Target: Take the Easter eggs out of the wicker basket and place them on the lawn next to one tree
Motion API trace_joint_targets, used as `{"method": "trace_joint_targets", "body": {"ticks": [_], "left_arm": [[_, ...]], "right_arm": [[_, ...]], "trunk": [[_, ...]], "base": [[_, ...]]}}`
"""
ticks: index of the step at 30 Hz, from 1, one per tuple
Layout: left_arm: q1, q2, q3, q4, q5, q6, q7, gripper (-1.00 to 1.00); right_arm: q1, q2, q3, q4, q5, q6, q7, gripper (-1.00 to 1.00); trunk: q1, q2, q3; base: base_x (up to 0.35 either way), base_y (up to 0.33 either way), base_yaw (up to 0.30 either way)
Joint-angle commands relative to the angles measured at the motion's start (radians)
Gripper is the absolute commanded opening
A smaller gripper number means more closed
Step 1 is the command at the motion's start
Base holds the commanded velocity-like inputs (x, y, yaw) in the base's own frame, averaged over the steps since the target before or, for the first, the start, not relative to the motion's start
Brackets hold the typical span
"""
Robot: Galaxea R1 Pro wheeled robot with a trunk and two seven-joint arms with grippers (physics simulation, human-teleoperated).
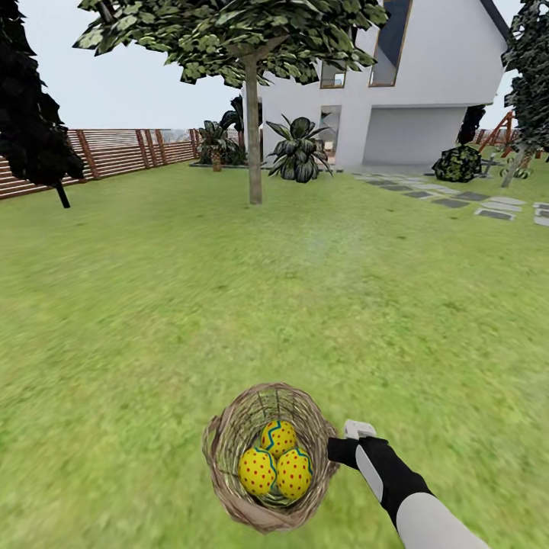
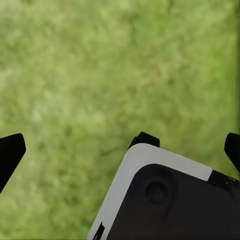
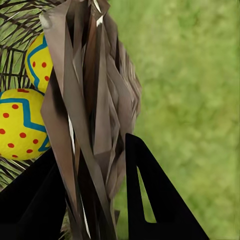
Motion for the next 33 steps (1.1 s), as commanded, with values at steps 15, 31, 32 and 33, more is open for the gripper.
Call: {"method": "trace_joint_targets", "body": {"ticks": [15,31,32,33], "left_arm": [[-0.001,0.000,0.008,0.001,-0.005,-0.003,-0.007,1.00],[-0.001,0.000,0.008,0.001,-0.005,-0.003,-0.007,1.00],[-0.001,0.000,0.008,0.001,-0.005,-0.003,-0.007,1.00],[-0.001,0.000,0.008,0.001,-0.005,-0.003,-0.007,1.00]], "right_arm": [[-0.001,0.001,-0.008,-0.003,-0.012,0.004,0.002,-1.00],[-0.001,0.001,-0.008,-0.004,-0.012,0.004,0.002,-1.00],[-0.001,0.001,-0.008,-0.004,-0.012,0.004,0.002,-1.00],[-0.001,0.001,-0.008,-0.004,-0.012,0.004,0.002,-1.00]], "trunk": [[0.001,-0.001,-0.001],[0.001,-0.001,-0.001],[0.001,-0.001,-0.001],[0.001,-0.001,-0.001]], "base": [[0.339,0.000,0.000],[0.339,0.011,0.000],[0.338,0.086,0.000],[0.335,0.099,0.000]]}}
